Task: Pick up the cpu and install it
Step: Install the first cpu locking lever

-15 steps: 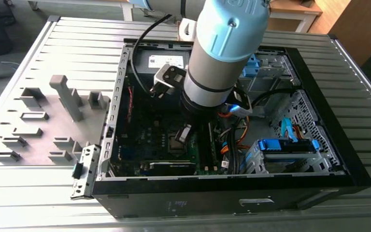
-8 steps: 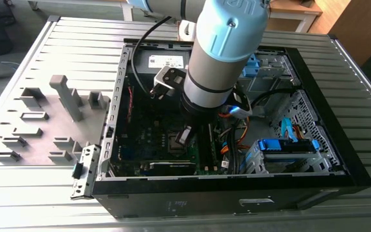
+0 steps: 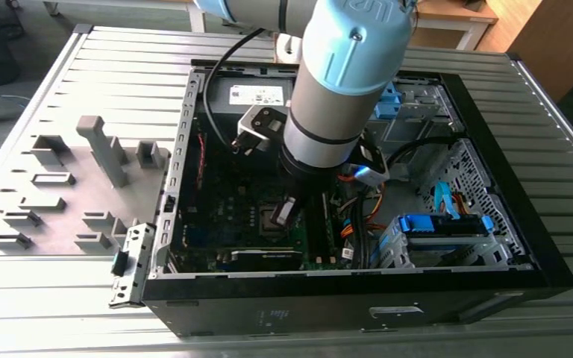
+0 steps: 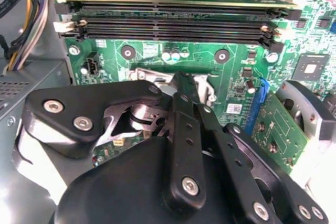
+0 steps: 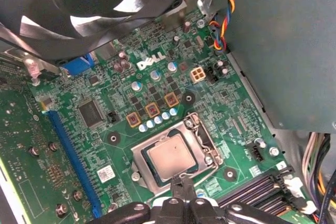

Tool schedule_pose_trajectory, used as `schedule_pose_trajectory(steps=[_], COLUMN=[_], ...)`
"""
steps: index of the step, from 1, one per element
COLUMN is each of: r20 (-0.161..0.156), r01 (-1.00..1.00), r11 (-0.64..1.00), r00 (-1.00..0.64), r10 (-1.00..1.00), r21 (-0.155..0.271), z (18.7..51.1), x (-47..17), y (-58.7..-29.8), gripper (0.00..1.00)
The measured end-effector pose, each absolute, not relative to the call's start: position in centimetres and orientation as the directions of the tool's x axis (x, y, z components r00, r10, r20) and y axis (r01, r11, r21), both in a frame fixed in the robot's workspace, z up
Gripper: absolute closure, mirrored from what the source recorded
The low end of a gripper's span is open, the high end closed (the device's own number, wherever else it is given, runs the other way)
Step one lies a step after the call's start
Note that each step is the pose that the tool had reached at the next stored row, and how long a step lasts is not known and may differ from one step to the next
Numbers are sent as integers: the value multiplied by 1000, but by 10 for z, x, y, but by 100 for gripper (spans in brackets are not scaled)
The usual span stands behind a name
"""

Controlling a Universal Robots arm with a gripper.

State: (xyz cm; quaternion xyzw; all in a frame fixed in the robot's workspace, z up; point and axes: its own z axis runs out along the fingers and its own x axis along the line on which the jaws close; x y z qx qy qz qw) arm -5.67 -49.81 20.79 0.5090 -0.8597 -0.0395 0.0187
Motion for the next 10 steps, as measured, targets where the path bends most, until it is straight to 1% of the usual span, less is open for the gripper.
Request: schedule_pose_trajectory(steps=[10], r20=[1], r01=[-874], r11=[479], r00=[-481], r10=[-877], r21=[82], z=[205], x=[-57], y=[-501], gripper=[89])
